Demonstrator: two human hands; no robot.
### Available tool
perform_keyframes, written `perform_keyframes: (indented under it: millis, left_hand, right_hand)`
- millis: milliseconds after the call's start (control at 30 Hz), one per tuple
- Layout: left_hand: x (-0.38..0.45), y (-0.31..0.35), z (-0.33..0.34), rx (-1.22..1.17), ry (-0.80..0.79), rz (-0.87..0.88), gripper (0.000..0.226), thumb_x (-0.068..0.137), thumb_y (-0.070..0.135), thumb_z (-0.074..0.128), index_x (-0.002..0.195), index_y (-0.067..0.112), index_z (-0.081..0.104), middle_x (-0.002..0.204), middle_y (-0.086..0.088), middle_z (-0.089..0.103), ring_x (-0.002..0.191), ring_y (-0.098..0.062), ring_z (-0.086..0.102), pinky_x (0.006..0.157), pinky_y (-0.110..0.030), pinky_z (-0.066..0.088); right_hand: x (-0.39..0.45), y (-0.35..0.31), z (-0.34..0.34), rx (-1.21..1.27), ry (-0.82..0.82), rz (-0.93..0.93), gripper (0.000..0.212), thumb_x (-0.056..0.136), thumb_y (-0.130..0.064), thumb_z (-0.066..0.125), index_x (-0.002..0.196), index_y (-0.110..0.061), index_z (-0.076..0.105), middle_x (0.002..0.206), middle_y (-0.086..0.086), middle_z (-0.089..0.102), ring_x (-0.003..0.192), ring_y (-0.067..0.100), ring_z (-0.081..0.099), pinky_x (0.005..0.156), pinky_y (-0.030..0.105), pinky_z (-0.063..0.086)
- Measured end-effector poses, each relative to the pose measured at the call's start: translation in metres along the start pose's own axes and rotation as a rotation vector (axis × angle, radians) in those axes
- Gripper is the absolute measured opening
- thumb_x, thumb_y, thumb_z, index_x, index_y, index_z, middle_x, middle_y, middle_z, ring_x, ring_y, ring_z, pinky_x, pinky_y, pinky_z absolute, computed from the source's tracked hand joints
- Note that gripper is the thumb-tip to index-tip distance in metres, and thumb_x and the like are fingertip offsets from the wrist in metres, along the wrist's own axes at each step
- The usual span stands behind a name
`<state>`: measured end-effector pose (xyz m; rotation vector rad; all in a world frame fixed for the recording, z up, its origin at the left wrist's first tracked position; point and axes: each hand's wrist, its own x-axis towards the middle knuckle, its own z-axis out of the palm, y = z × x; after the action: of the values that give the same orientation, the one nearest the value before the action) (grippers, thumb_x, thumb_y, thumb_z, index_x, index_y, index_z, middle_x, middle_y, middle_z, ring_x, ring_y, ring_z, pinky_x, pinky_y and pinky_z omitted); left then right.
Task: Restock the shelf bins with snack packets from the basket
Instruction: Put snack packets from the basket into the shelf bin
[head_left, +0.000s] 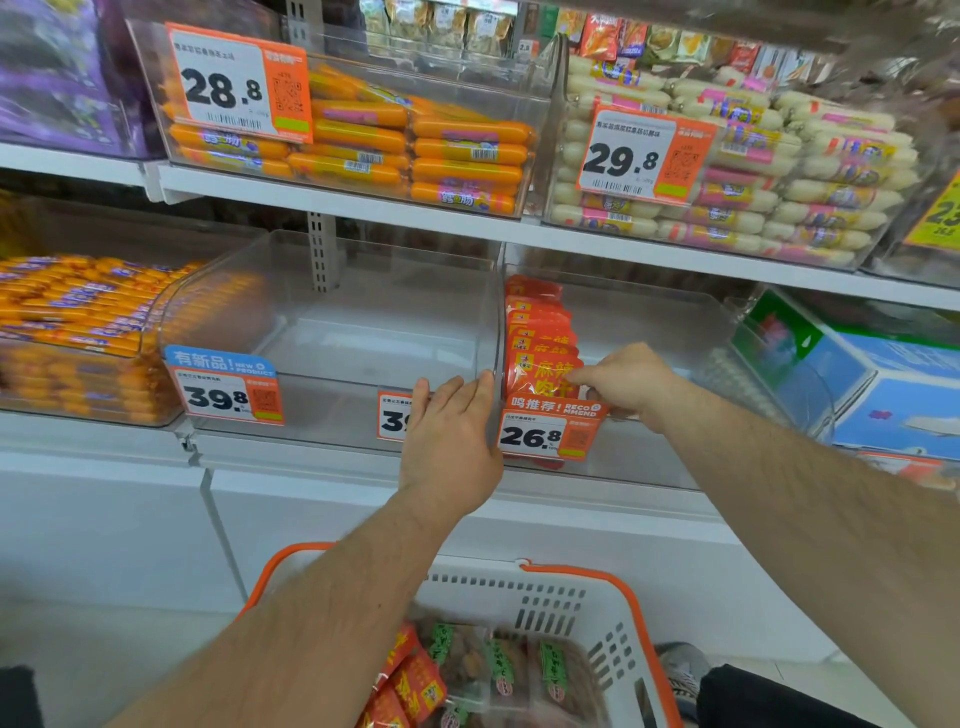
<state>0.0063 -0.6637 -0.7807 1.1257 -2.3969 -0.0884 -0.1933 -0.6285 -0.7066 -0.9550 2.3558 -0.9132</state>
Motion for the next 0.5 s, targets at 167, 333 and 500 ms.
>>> perform_keyframes:
  millis: [167, 333, 500]
  left_hand:
    - [-0.005, -0.007, -0.007, -0.165, -0.026, 0.084, 0.072, 0.094, 0.026, 0.049, 0.156, 0.013, 0.015, 0.162, -0.001, 0.02, 0.151, -0.019, 0.007, 0.12, -0.036, -0.006]
    - [-0.077, -0.028, 0.004, -0.448, 0.007, 0.011, 0.059, 0.082, 0.015, 0.056, 0.141, 0.01, 0.05, 0.148, -0.008, 0.046, 0.138, -0.025, 0.041, 0.114, -0.033, 0.028]
    - [-0.142, -0.059, 0.027, -0.507, -0.411, -0.315, 0.038, 0.09, 0.019, 0.059, 0.128, 0.021, 0.062, 0.136, 0.004, 0.057, 0.127, -0.016, 0.052, 0.102, -0.027, 0.041]
  right_hand:
    - [-0.042, 0.003, 0.012, -0.144, 0.641, -0.594, 0.016, 0.086, -0.02, 0.06, 0.095, -0.011, 0.07, 0.099, 0.006, 0.066, 0.094, 0.025, 0.061, 0.078, 0.03, 0.044]
    - [-0.093, 0.038, 0.085, -0.097, 0.376, -0.856, 0.014, 0.078, -0.019, 0.057, 0.075, -0.012, 0.068, 0.077, 0.003, 0.064, 0.071, 0.019, 0.056, 0.067, 0.03, 0.046]
    - [-0.12, 0.085, 0.161, -0.264, -0.219, -0.452, 0.015, 0.089, -0.019, 0.061, 0.081, -0.011, 0.071, 0.085, 0.002, 0.069, 0.082, 0.02, 0.063, 0.075, 0.036, 0.053]
